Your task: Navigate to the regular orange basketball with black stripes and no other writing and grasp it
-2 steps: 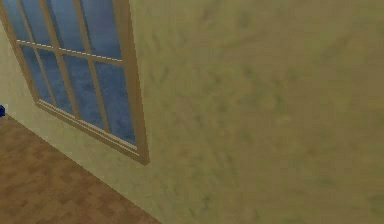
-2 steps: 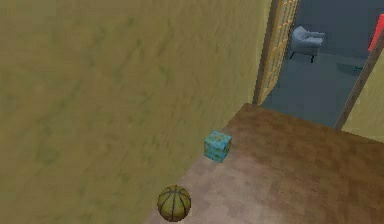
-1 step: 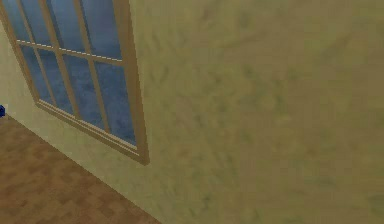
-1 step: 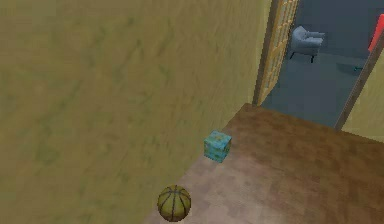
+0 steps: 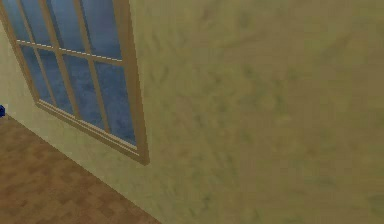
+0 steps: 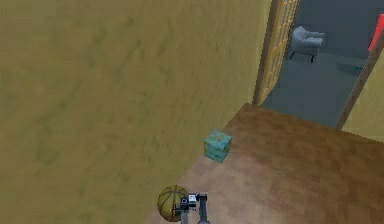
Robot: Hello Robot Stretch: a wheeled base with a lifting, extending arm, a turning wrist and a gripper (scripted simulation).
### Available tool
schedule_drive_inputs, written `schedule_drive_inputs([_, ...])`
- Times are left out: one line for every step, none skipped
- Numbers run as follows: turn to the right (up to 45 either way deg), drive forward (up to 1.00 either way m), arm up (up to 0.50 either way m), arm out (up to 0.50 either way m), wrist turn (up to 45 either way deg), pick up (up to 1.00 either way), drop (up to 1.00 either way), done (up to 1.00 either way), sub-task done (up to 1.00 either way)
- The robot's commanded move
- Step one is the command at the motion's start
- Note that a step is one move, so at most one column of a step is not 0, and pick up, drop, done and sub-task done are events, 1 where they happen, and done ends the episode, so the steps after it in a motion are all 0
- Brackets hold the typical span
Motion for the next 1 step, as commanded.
schedule_drive_inputs([0.0,0.0,0.0,0.0,45.0,0.0,0.0,0.0,0.0])
